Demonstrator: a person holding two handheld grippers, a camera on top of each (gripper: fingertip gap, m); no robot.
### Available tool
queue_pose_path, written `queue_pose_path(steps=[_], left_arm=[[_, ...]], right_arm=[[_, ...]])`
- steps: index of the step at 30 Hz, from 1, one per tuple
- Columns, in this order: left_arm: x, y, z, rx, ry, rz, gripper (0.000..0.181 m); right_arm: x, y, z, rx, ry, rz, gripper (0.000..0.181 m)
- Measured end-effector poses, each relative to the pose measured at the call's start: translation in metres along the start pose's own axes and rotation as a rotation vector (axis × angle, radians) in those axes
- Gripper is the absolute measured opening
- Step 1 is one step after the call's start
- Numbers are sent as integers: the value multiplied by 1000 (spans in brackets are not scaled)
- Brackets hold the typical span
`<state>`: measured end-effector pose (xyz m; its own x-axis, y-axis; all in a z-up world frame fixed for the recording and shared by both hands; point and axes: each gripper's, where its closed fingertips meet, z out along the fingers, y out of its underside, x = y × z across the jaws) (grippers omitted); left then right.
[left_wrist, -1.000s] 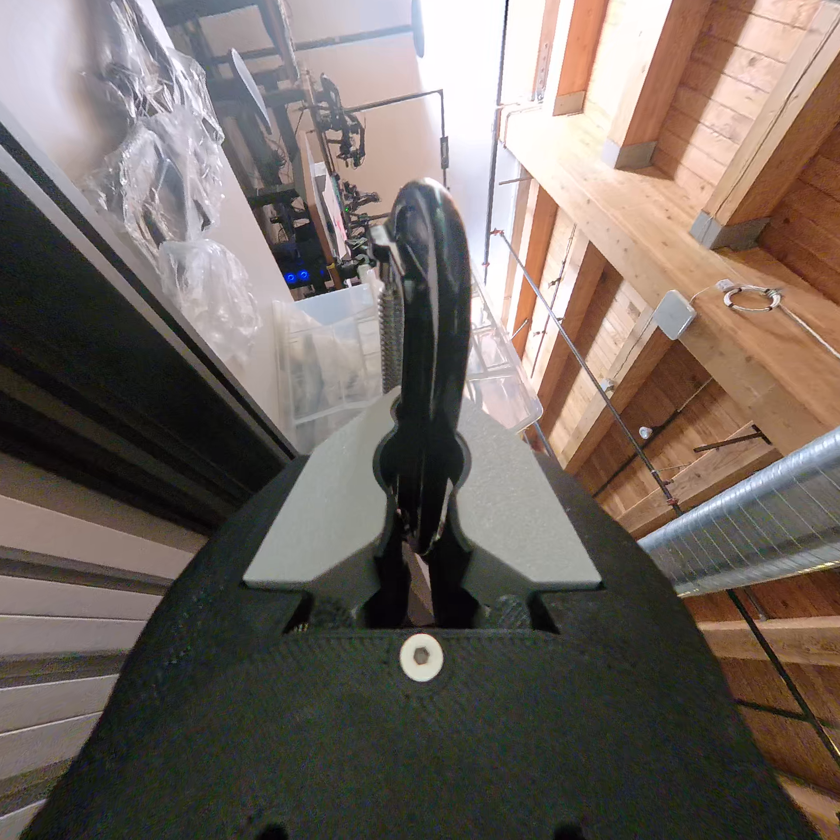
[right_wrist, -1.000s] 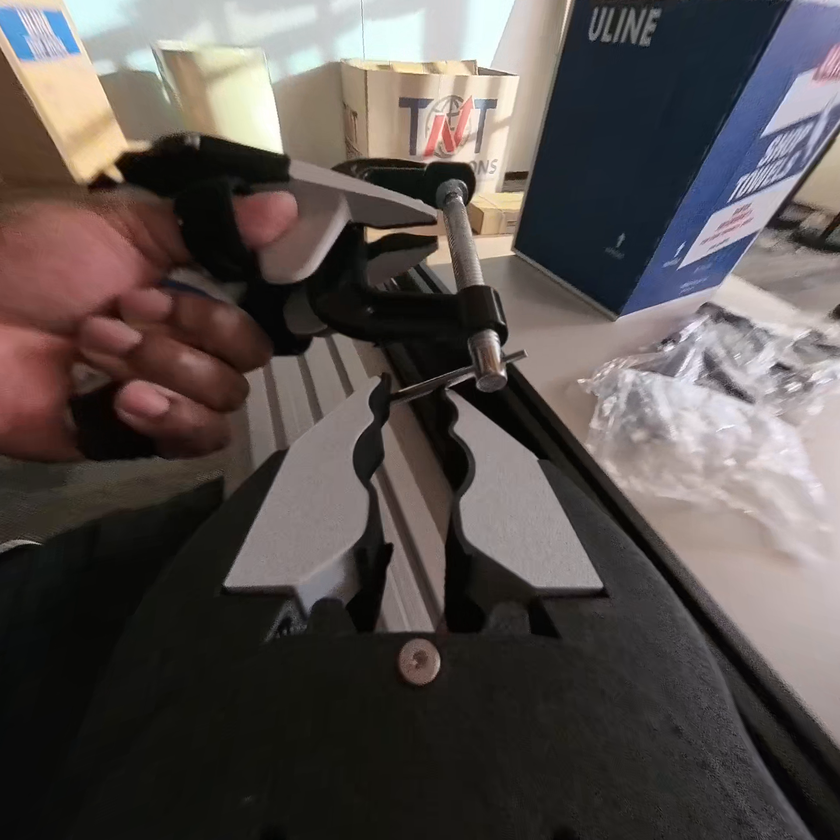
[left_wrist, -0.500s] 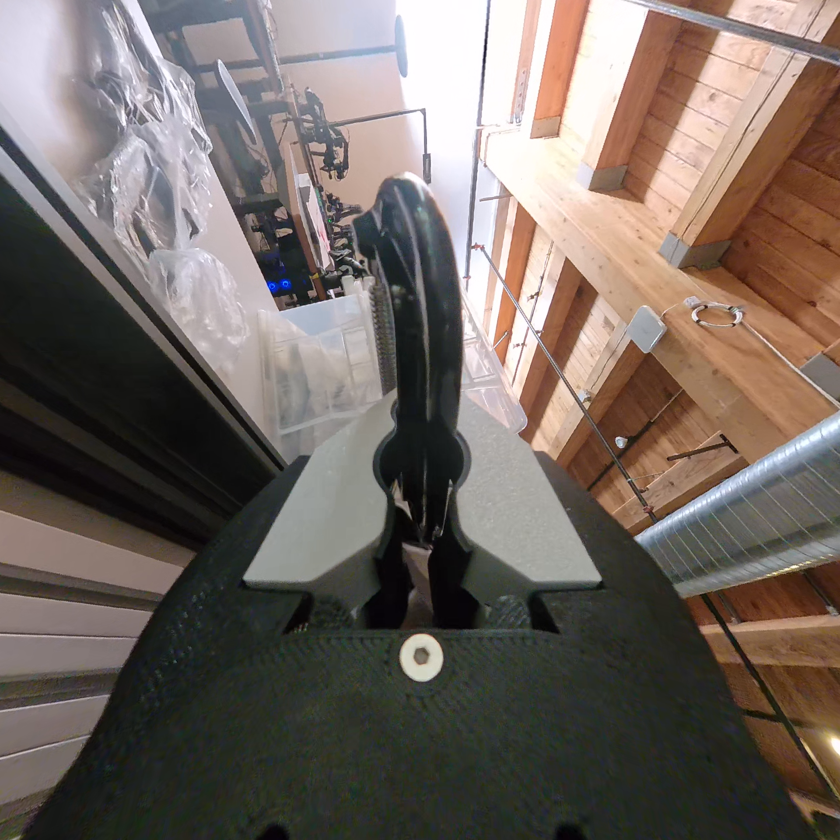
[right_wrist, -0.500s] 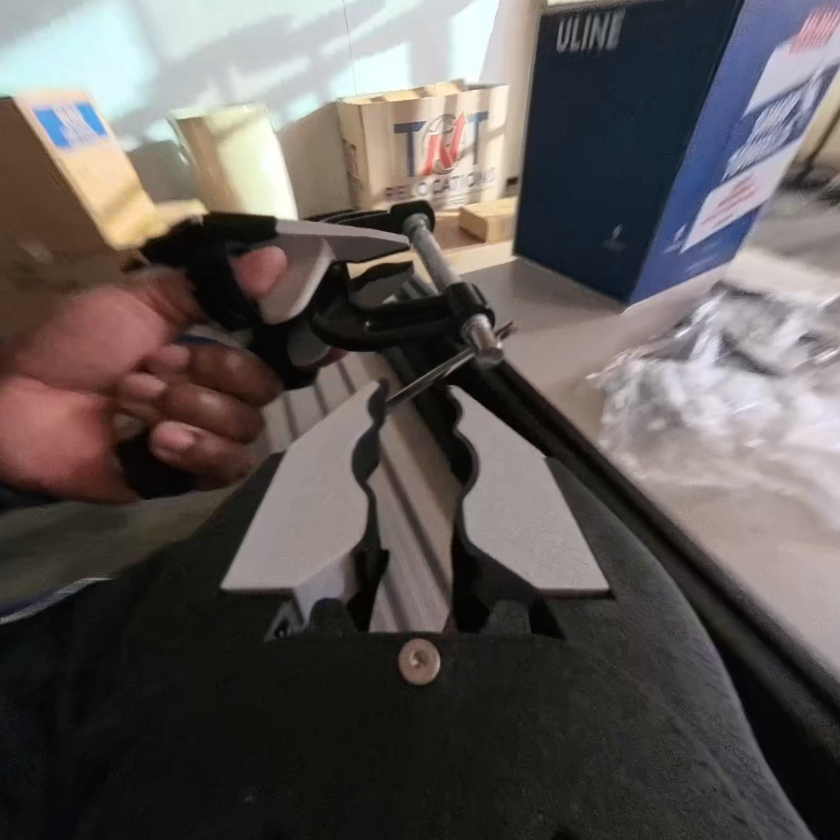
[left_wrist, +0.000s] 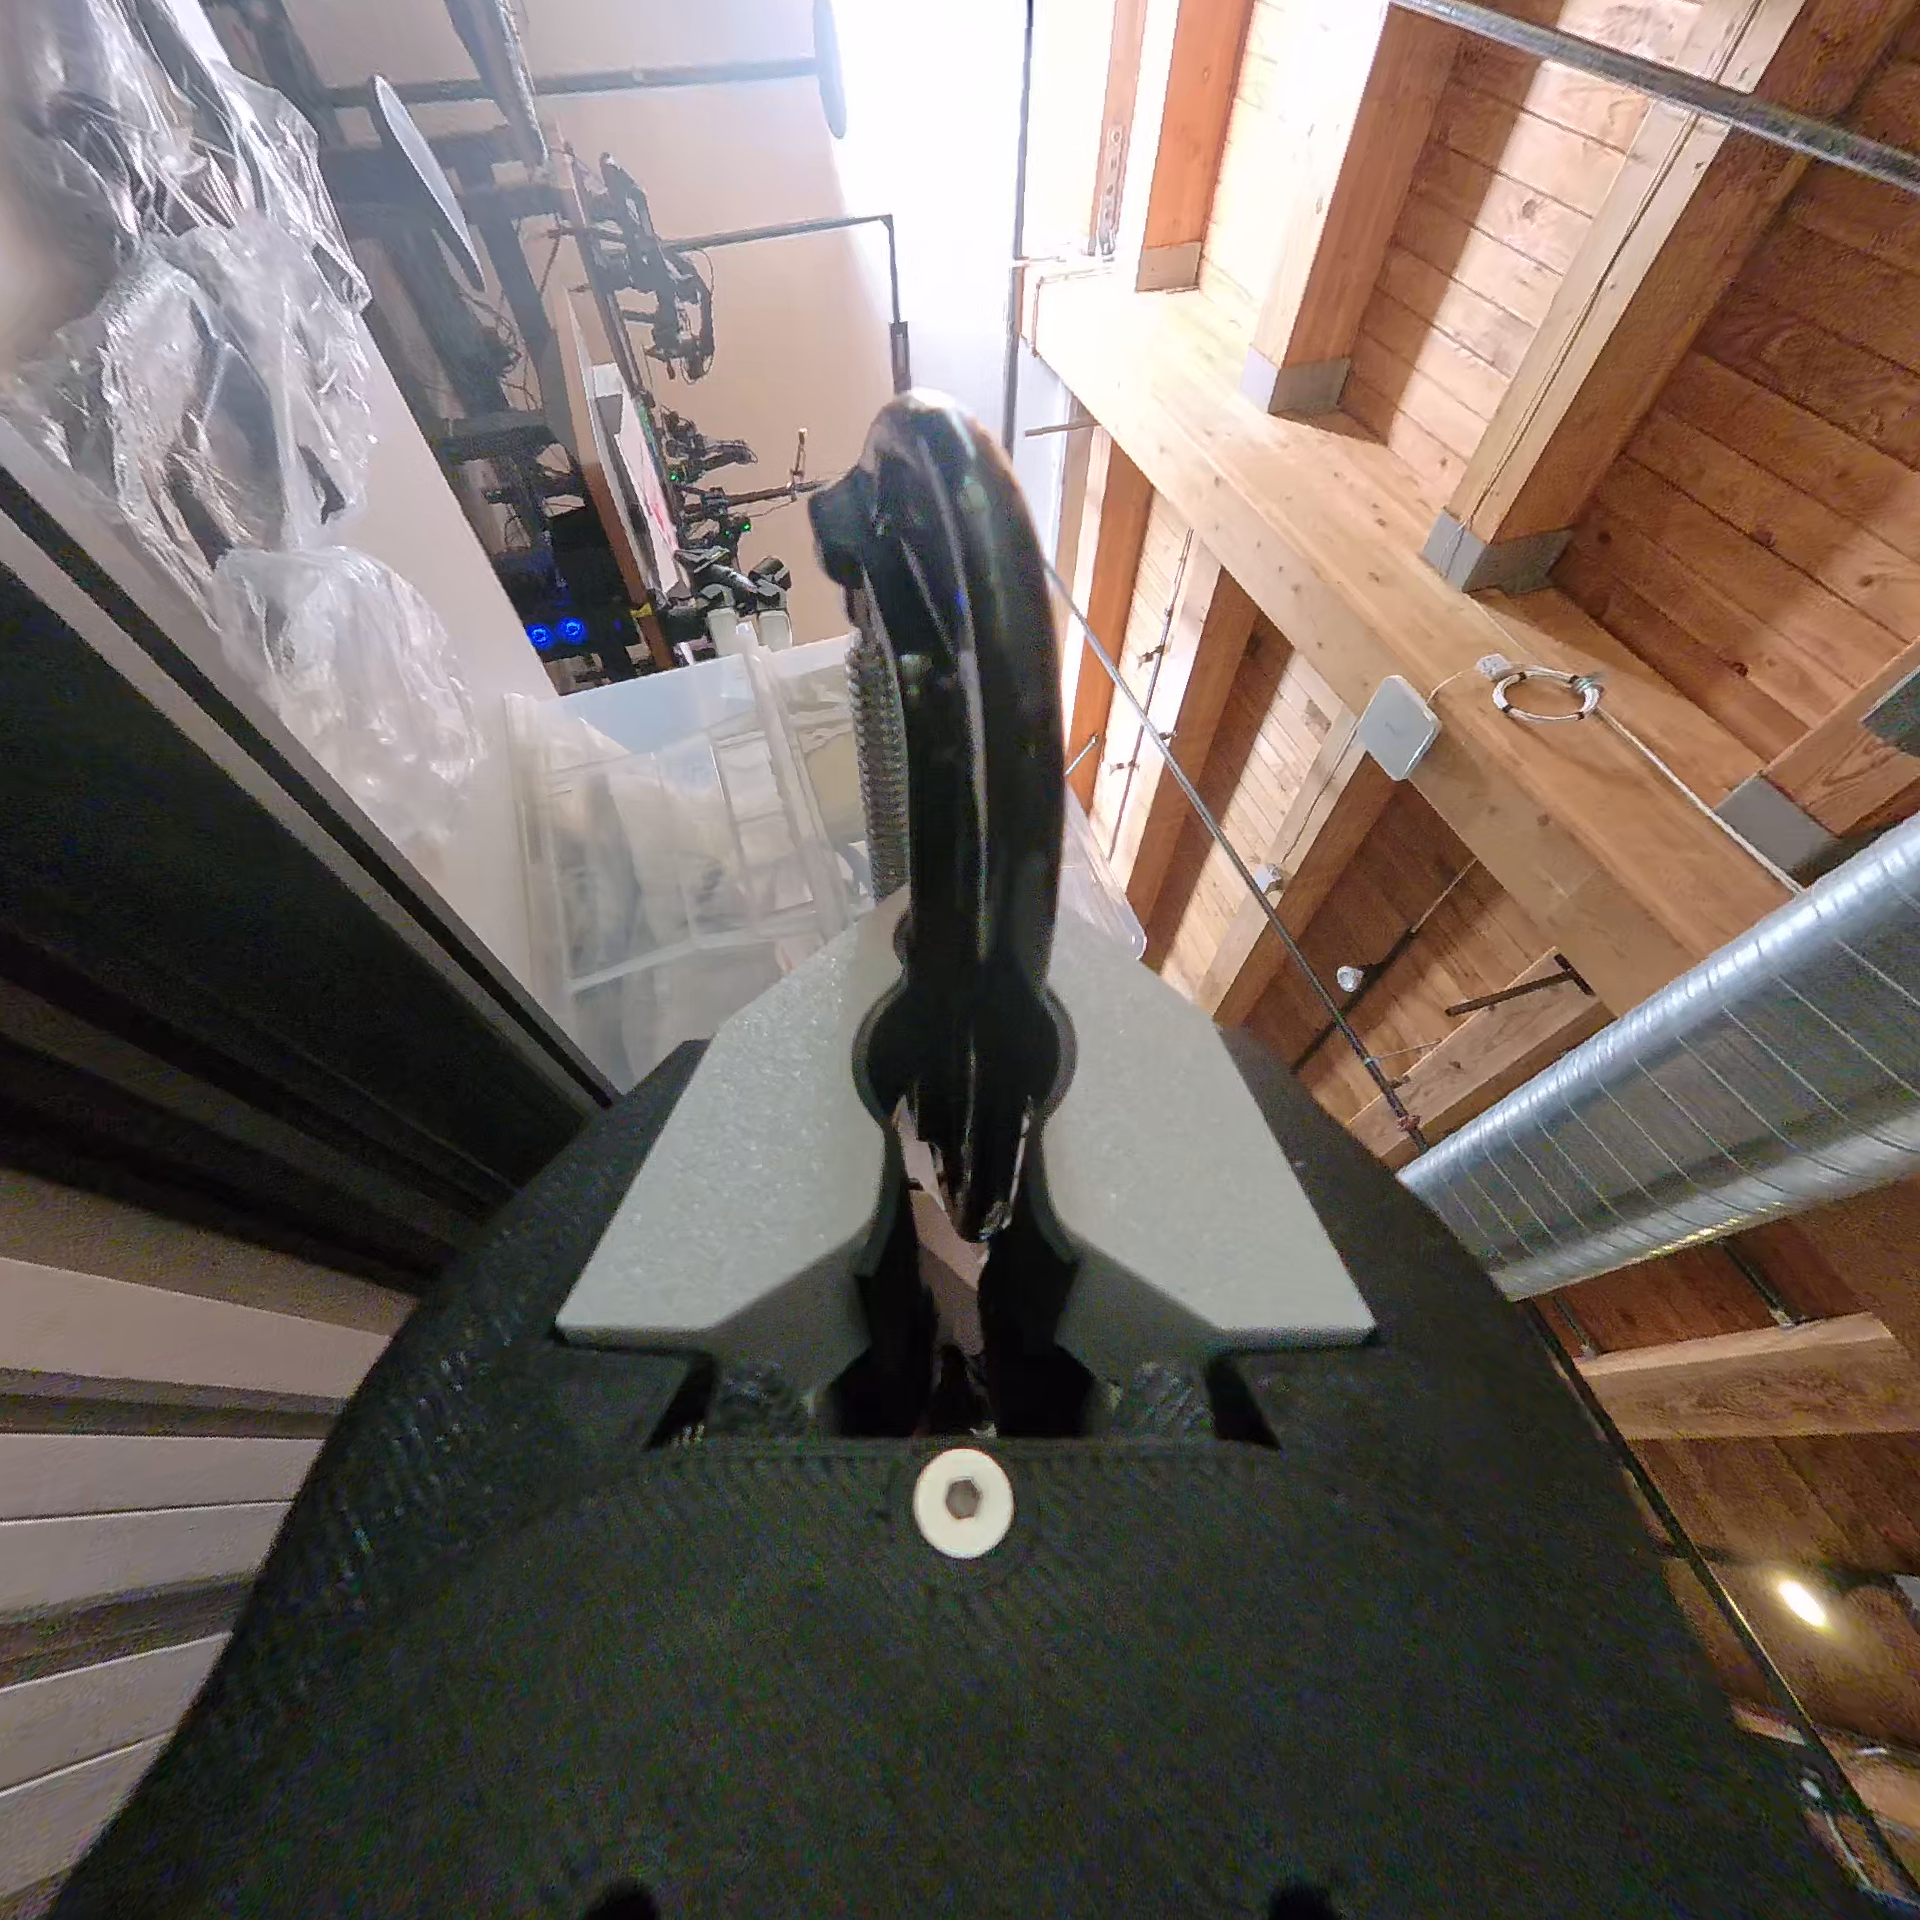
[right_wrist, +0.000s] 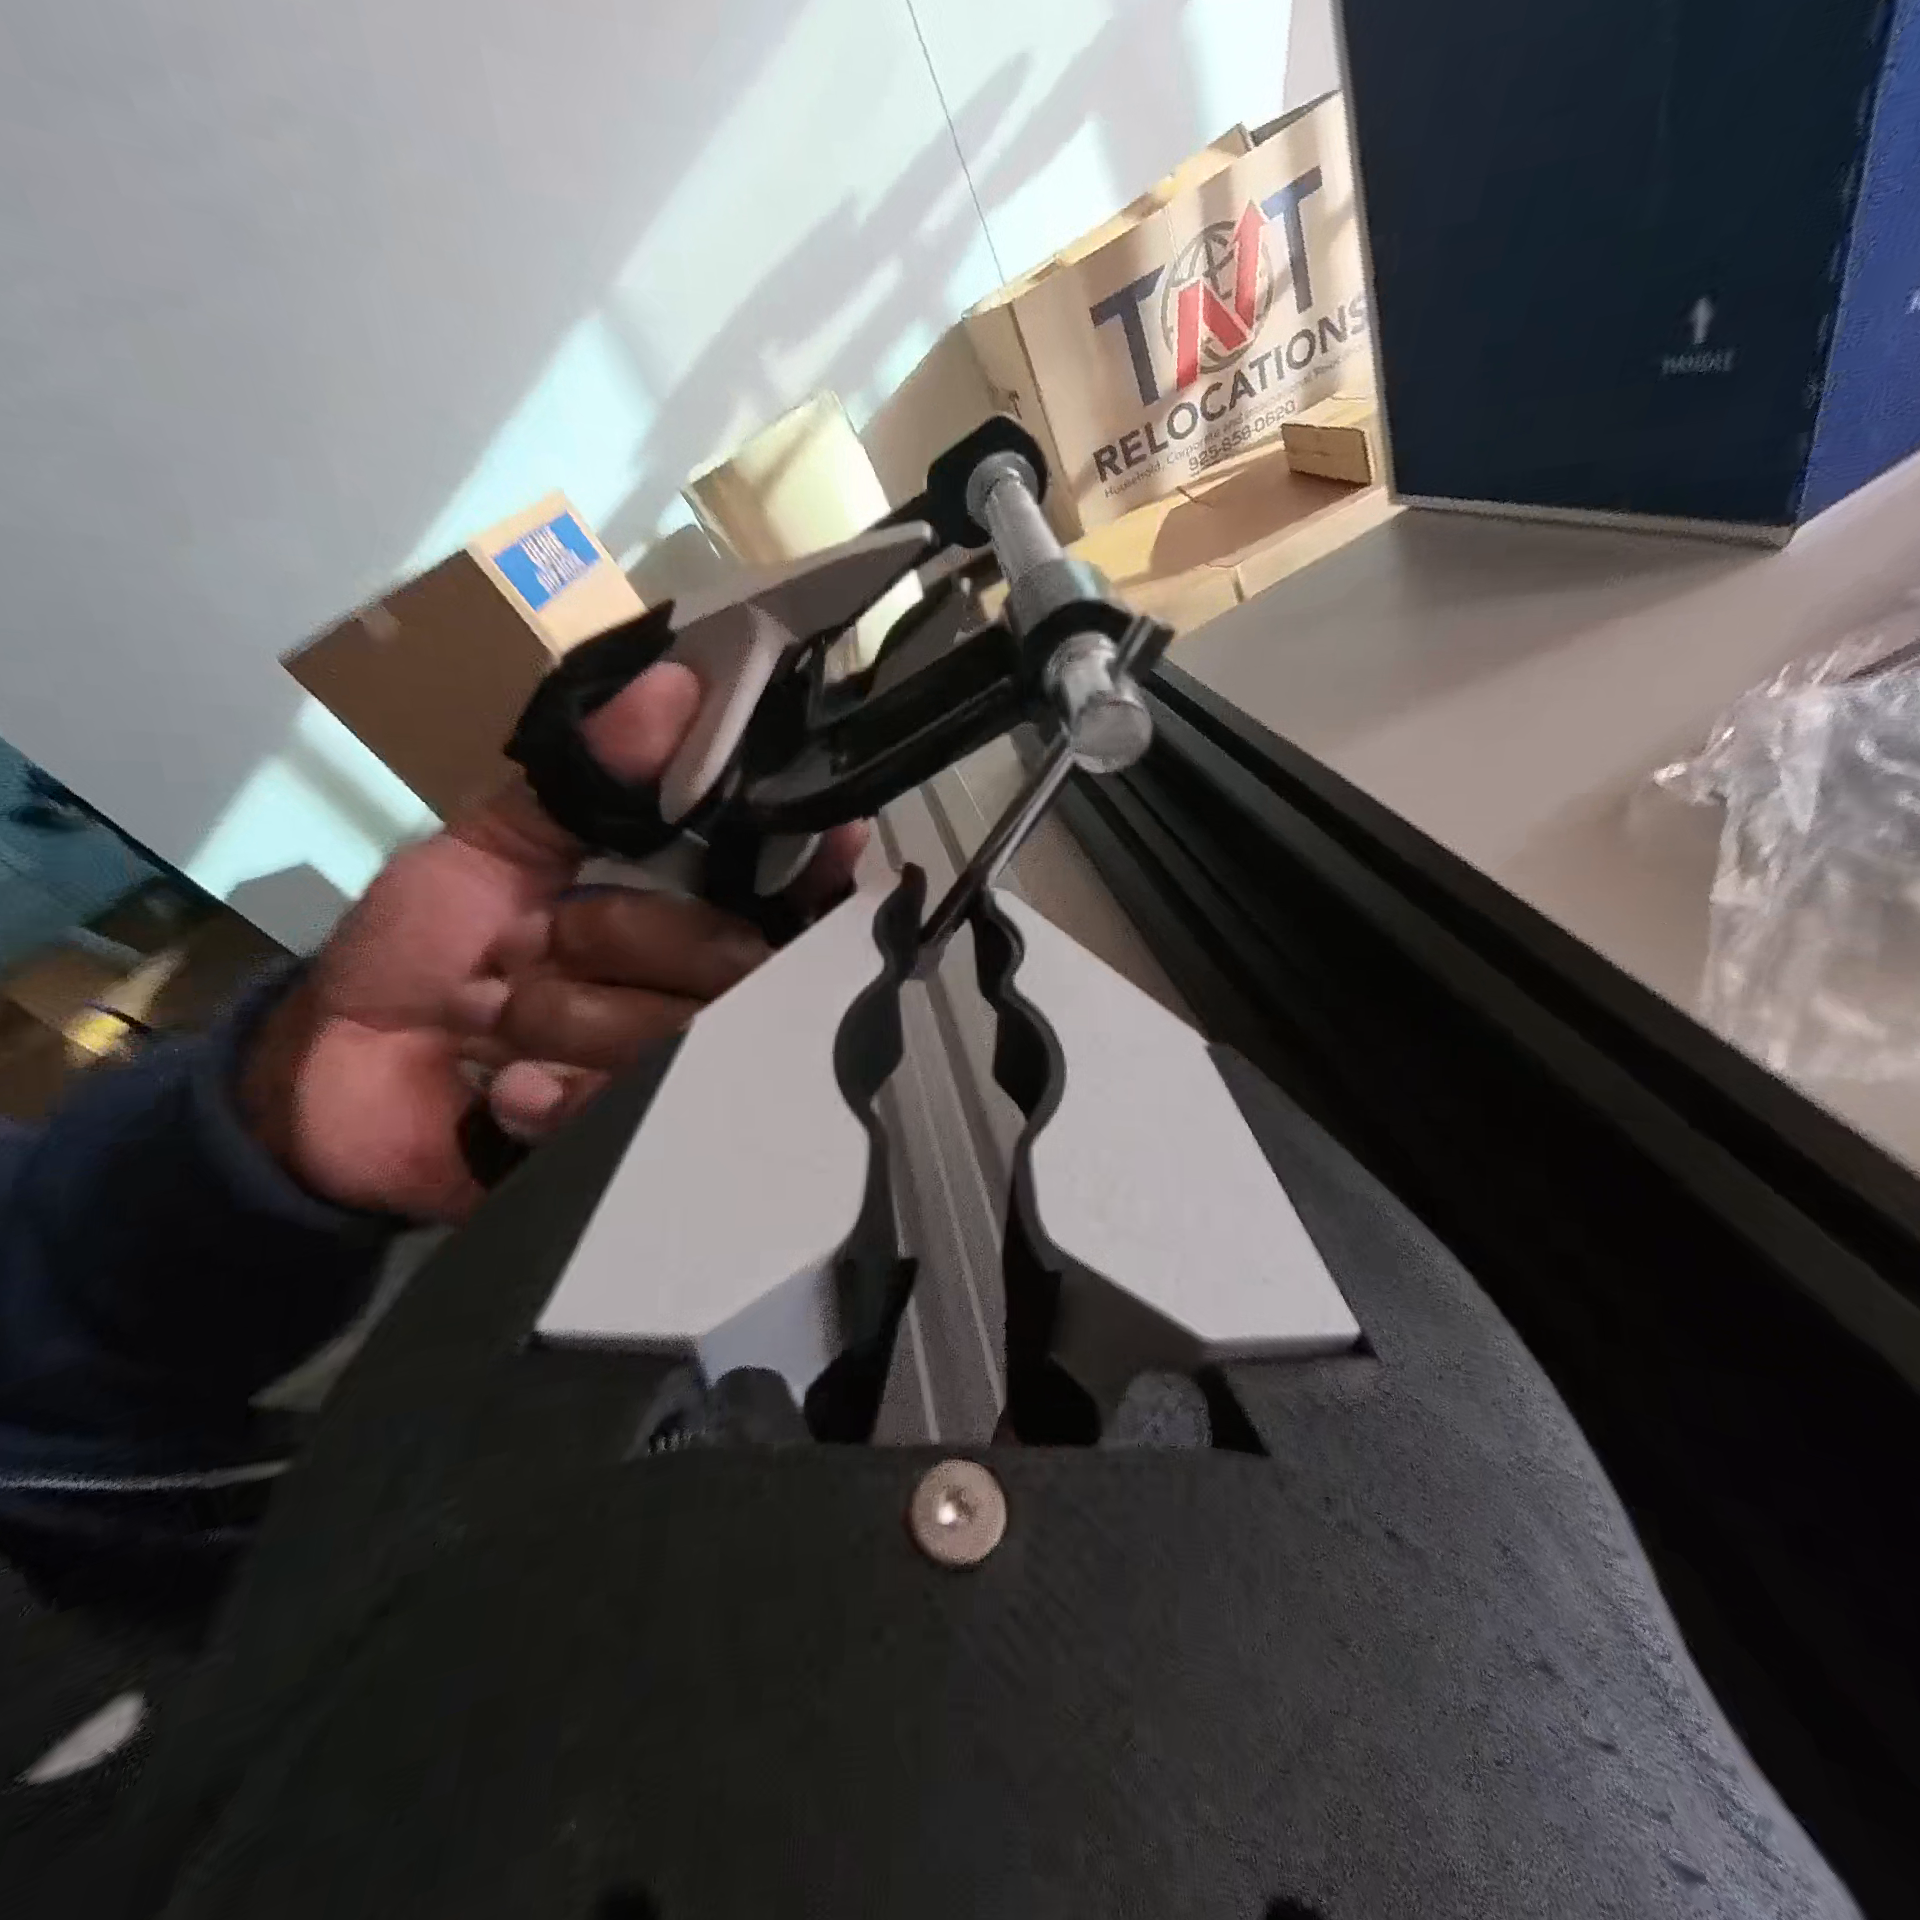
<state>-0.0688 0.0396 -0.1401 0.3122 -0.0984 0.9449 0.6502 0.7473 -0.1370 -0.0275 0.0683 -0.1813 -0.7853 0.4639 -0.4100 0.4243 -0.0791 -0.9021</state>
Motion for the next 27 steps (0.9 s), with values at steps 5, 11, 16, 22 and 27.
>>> queue_pose_path(steps=[5,11,16,22,27], left_arm=[[-9,2,-1,-21,-43,-22,16],[-11,6,0,-41,-22,-88,17],[-10,6,1,-42,-12,-63,17],[-1,4,1,-47,35,2,16],[9,2,2,-32,68,38,17]], right_arm=[[8,12,0,-116,110,-374,11],[16,7,-5,-143,203,-633,5],[20,3,-5,-147,254,-727,0],[11,-7,-7,-74,183,-449,4],[7,-3,-10,-128,67,-248,69]])
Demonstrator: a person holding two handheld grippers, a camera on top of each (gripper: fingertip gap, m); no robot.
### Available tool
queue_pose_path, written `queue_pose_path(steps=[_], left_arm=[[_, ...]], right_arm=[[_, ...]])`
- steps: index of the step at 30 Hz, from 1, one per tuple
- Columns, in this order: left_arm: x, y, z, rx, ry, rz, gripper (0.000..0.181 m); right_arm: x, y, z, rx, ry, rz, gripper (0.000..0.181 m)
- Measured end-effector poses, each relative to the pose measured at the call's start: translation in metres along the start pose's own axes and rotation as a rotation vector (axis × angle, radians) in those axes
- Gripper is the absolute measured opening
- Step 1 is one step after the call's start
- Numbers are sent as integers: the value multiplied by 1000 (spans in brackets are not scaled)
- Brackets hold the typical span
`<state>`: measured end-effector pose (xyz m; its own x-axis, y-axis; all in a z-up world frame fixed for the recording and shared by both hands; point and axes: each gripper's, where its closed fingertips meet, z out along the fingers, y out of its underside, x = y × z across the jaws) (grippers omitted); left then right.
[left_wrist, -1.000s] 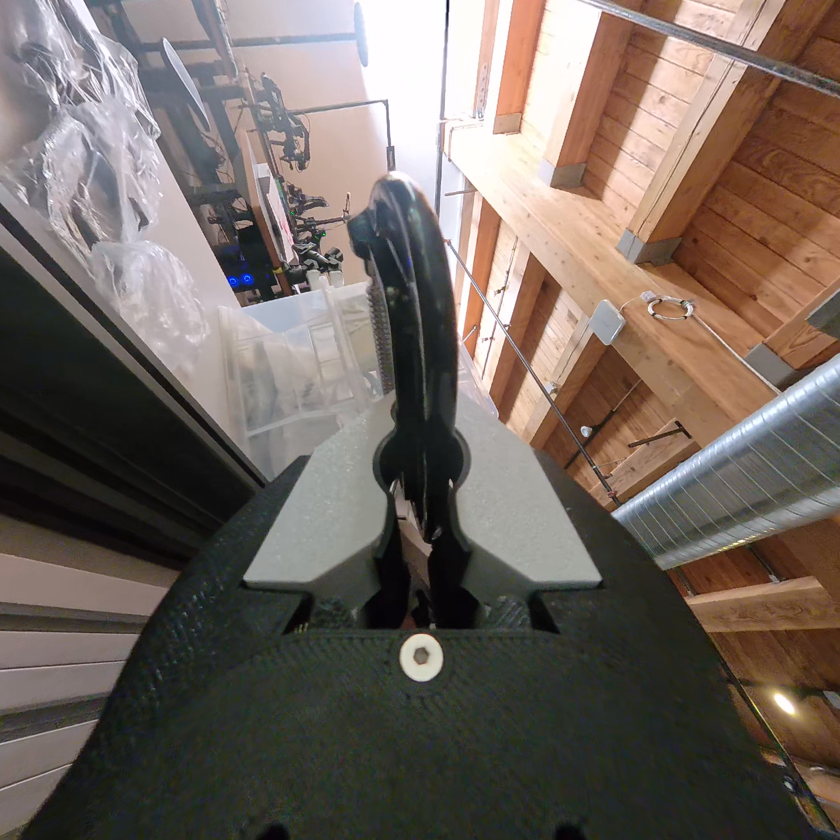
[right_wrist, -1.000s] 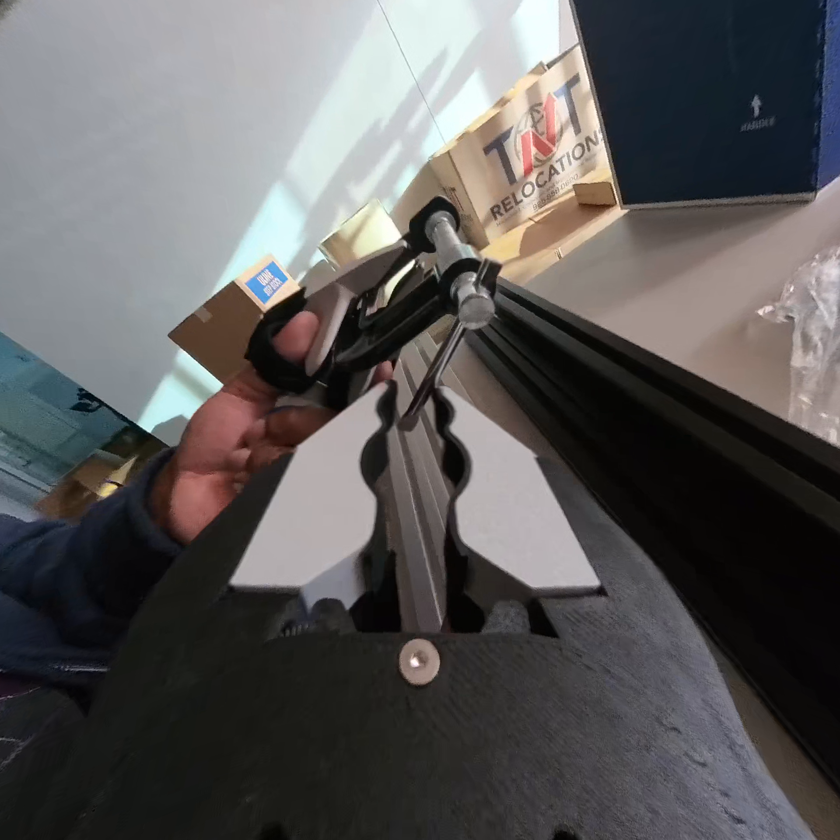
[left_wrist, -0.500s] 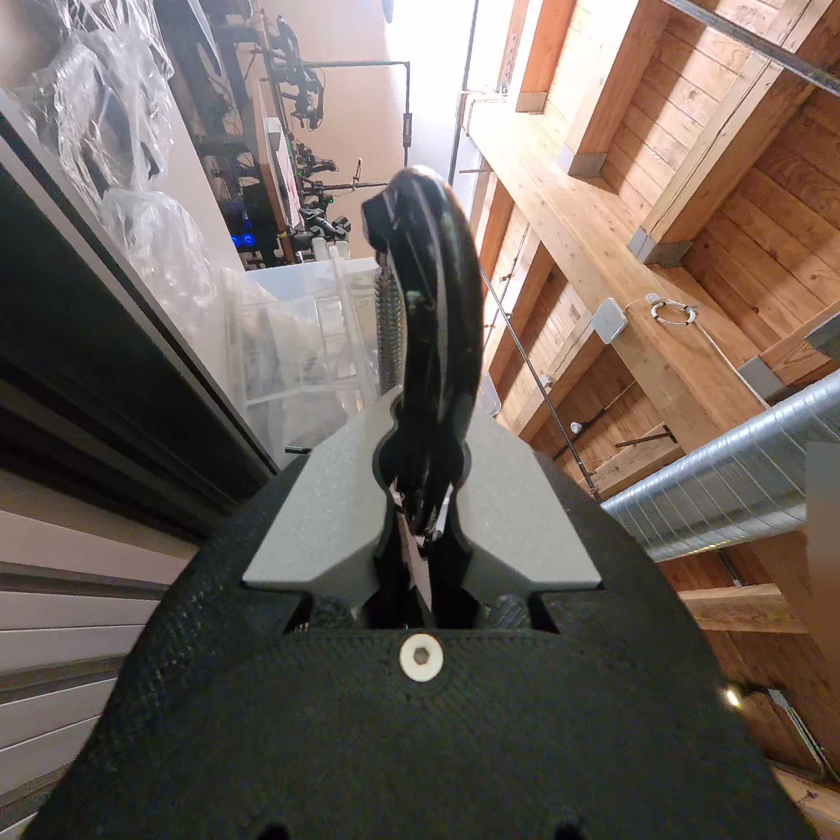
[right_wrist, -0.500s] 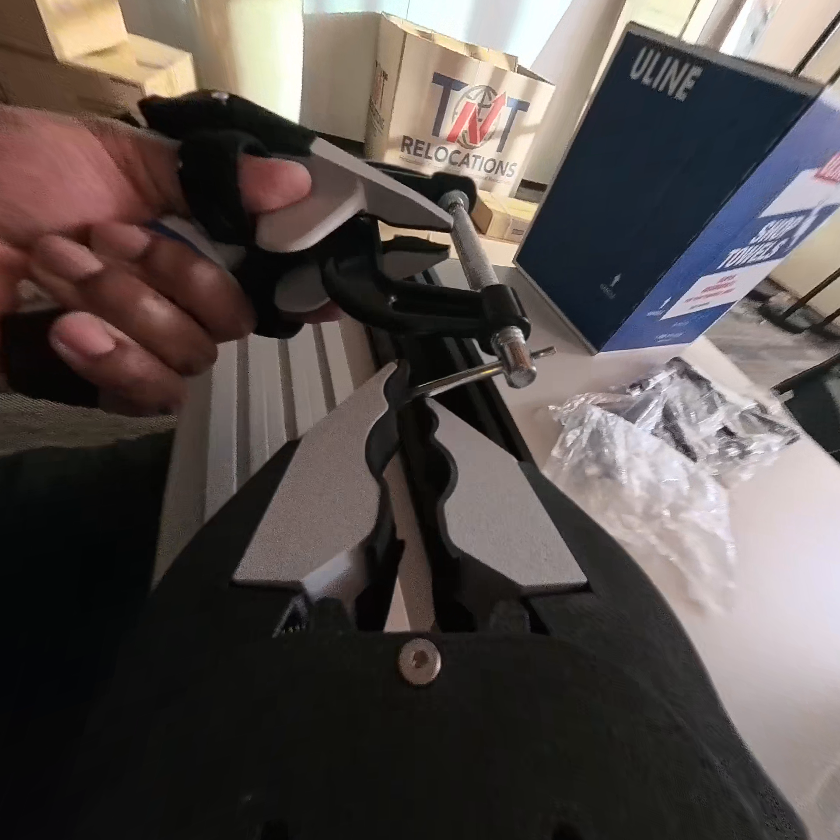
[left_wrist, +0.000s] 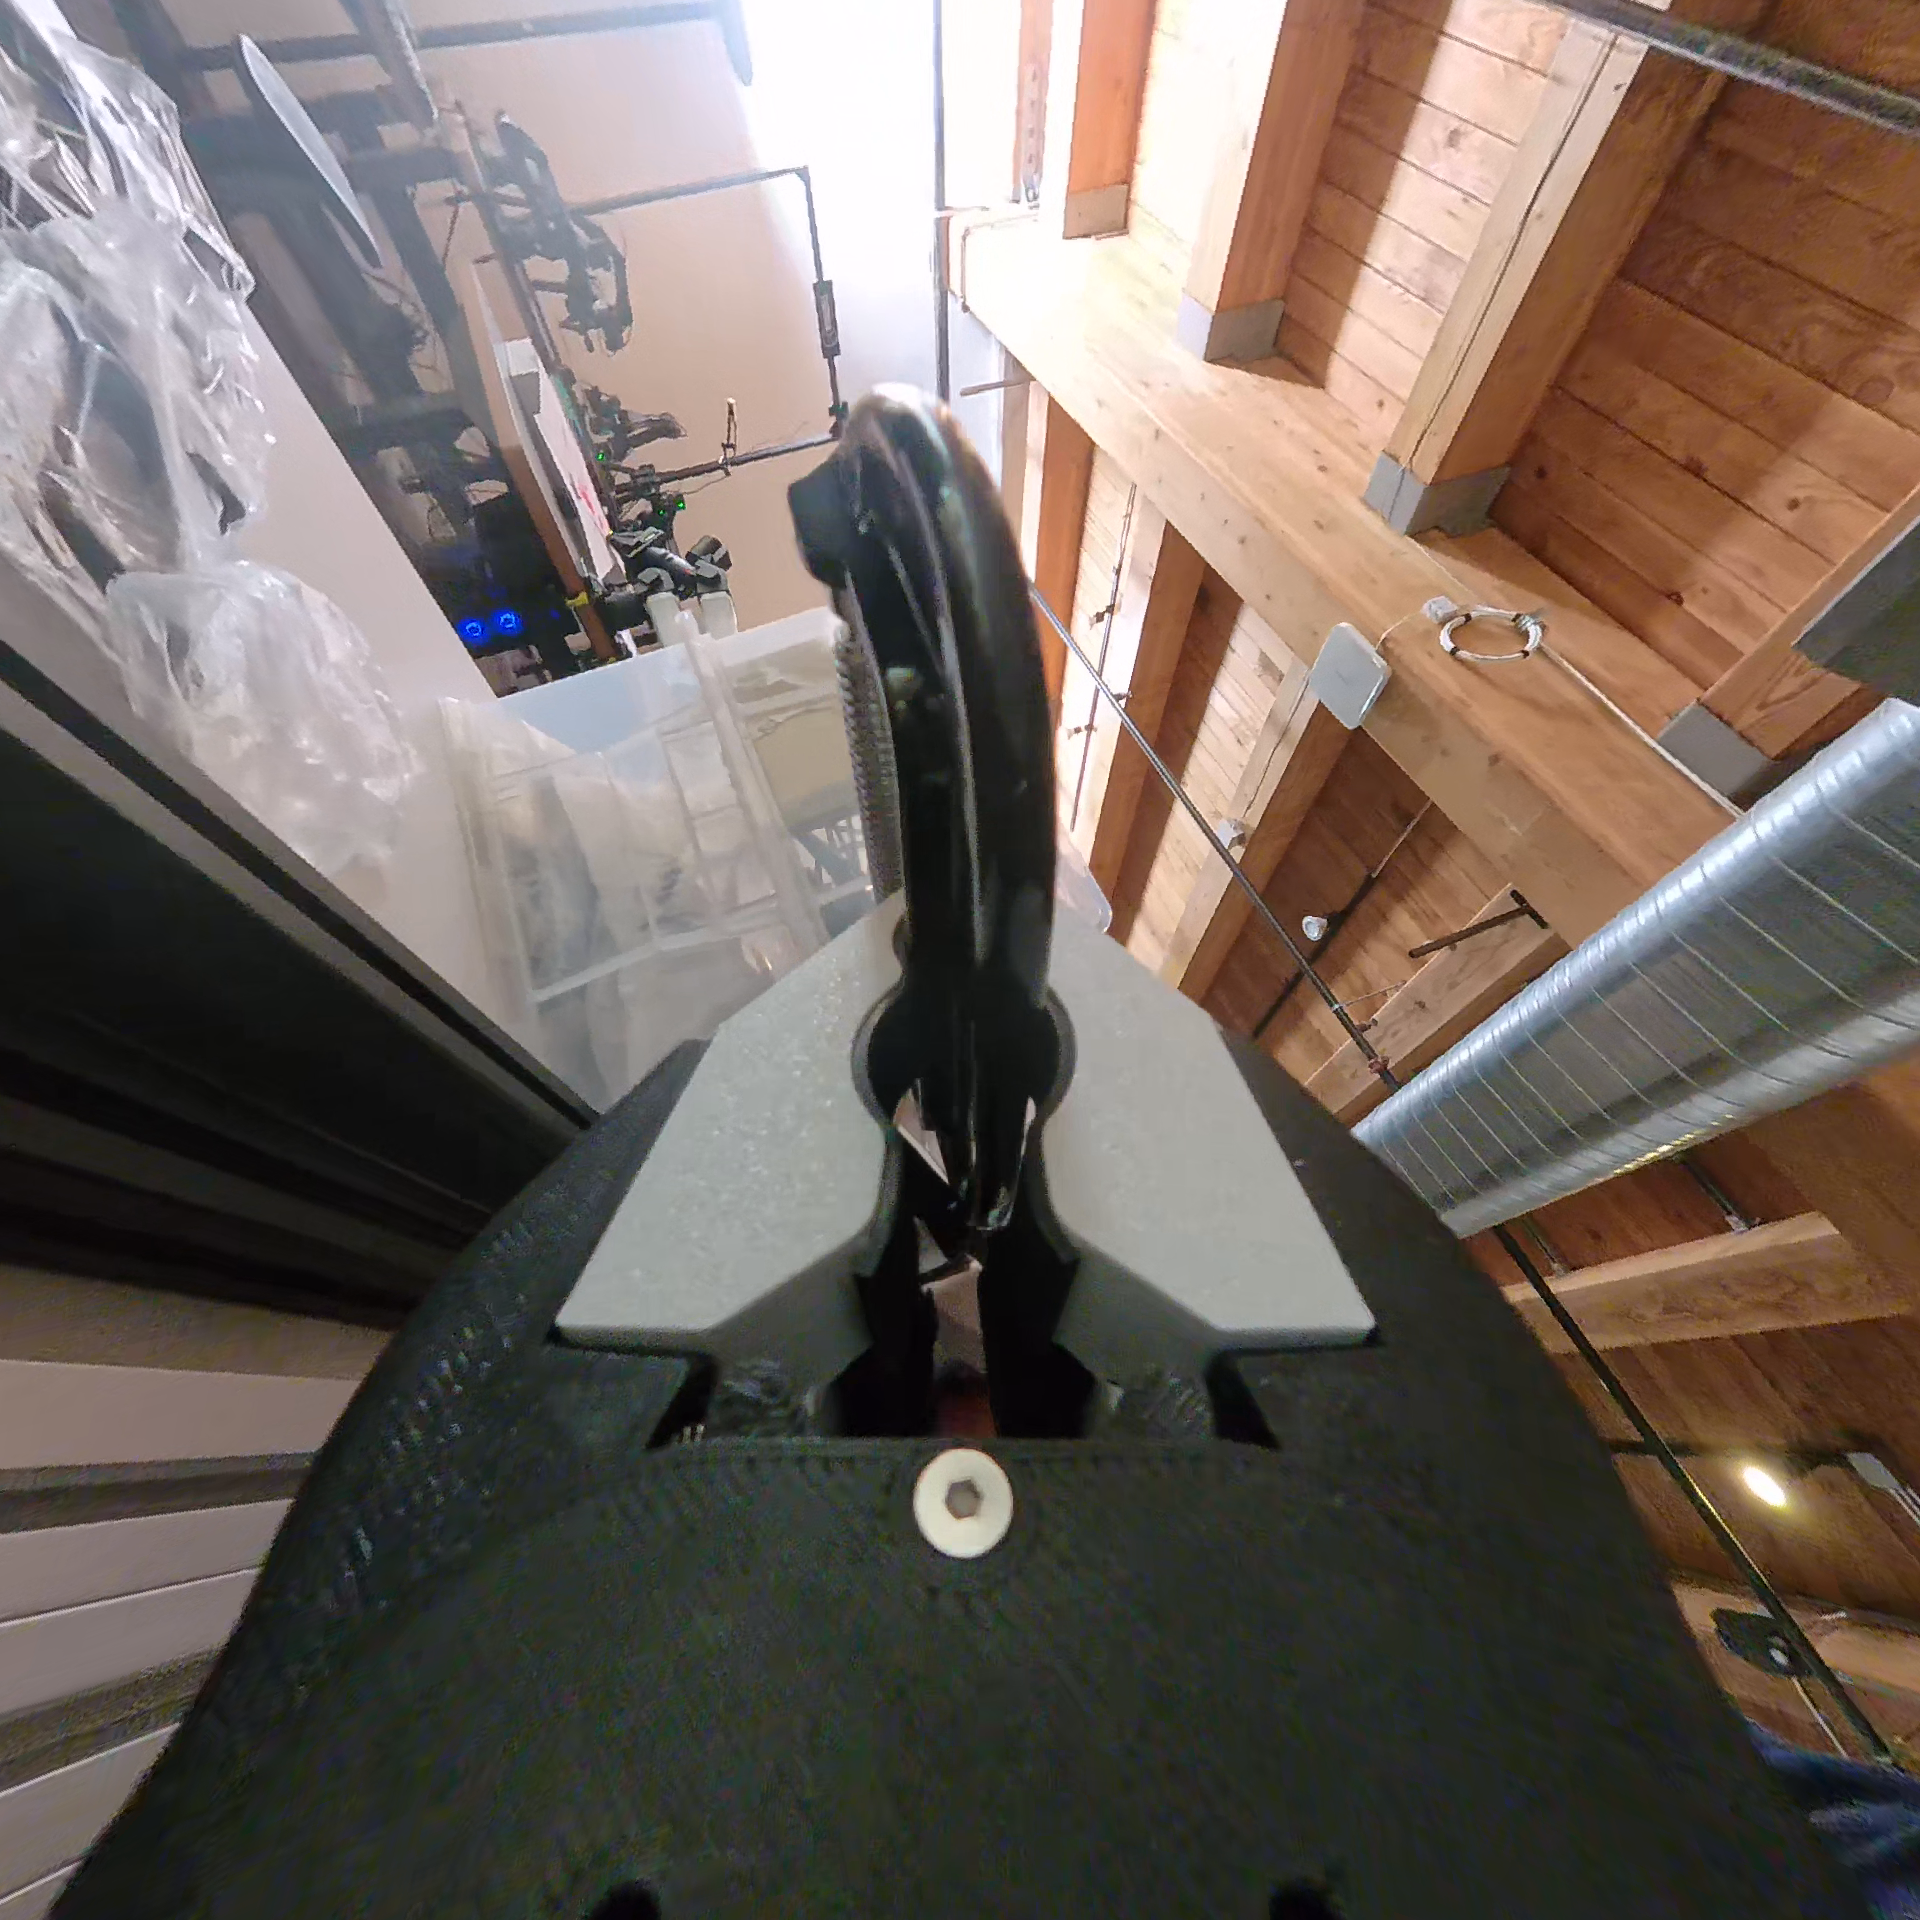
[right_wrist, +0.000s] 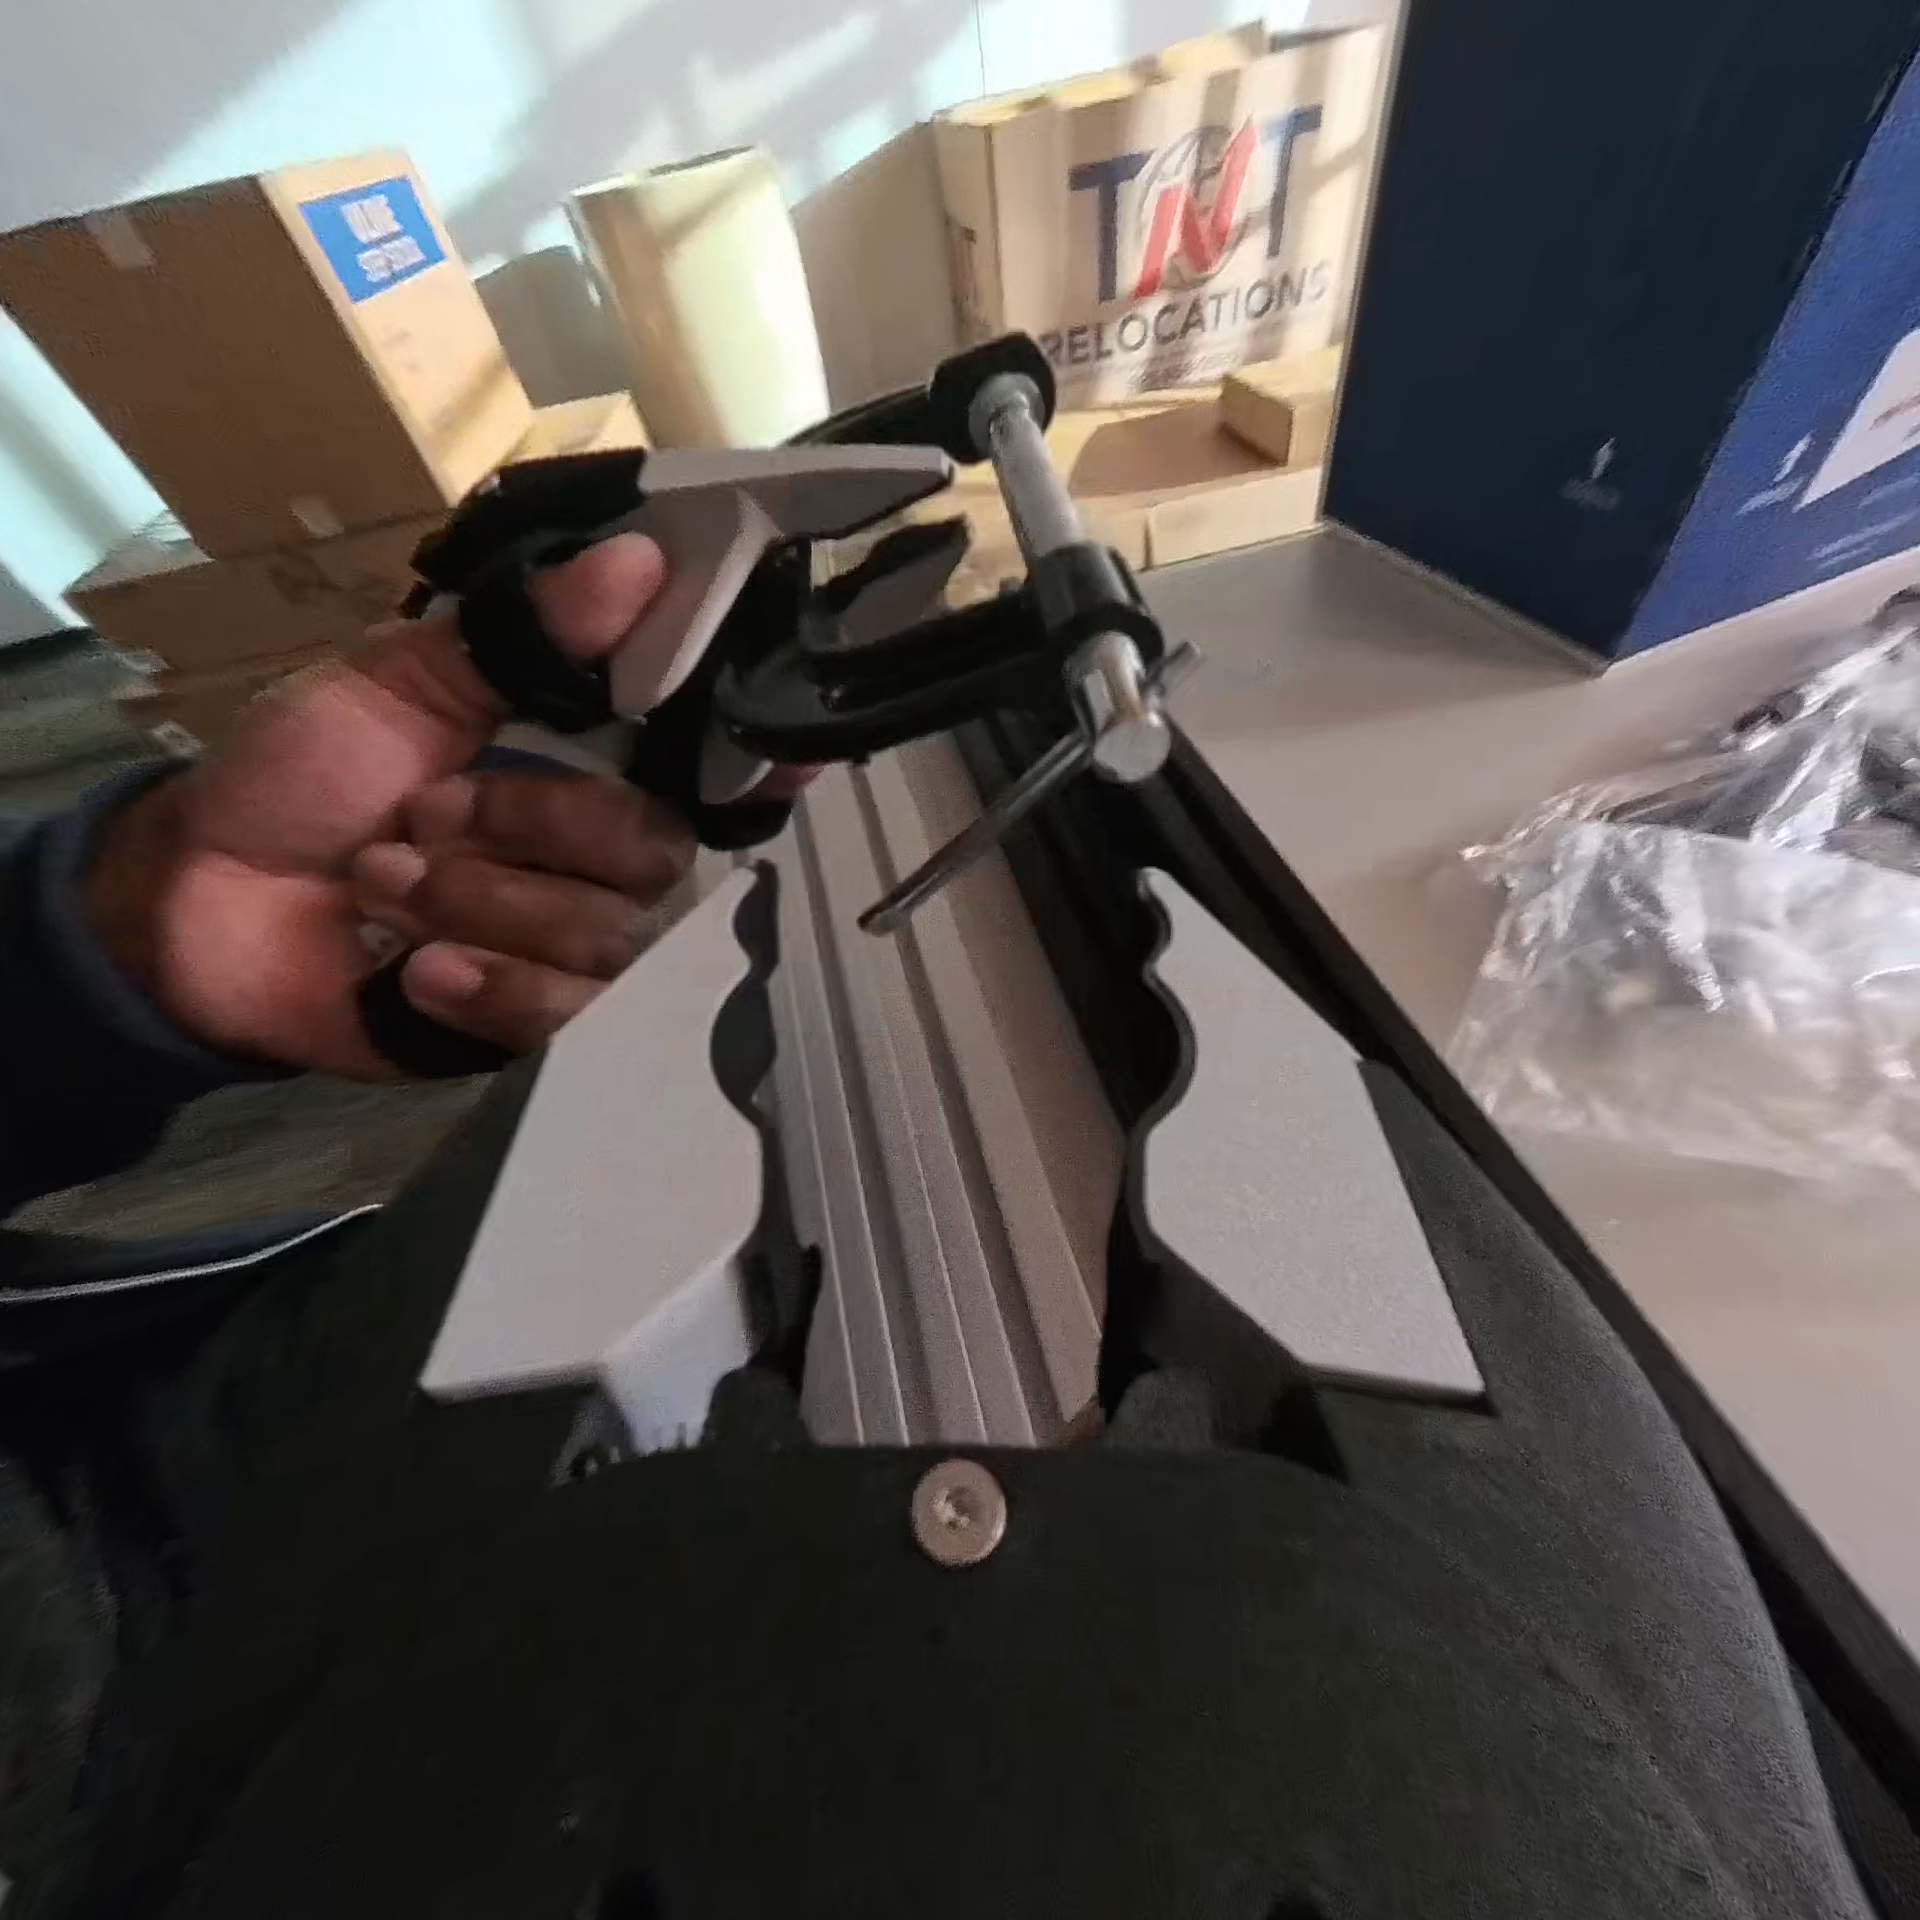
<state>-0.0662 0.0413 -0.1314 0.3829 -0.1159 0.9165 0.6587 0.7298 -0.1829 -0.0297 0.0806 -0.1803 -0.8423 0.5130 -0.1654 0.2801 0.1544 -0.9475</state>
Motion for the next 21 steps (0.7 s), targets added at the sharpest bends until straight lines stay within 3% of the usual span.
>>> queue_pose_path(steps=[5,13,21], left_arm=[[1,-2,-1,0,1,-4,18],[-4,2,-2,-15,-59,-15,17],[-17,9,-4,-35,-126,-42,17]], right_arm=[[2,-9,0,47,-13,36,75],[14,5,7,-30,215,-355,89],[33,-2,-3,47,288,-261,78]])
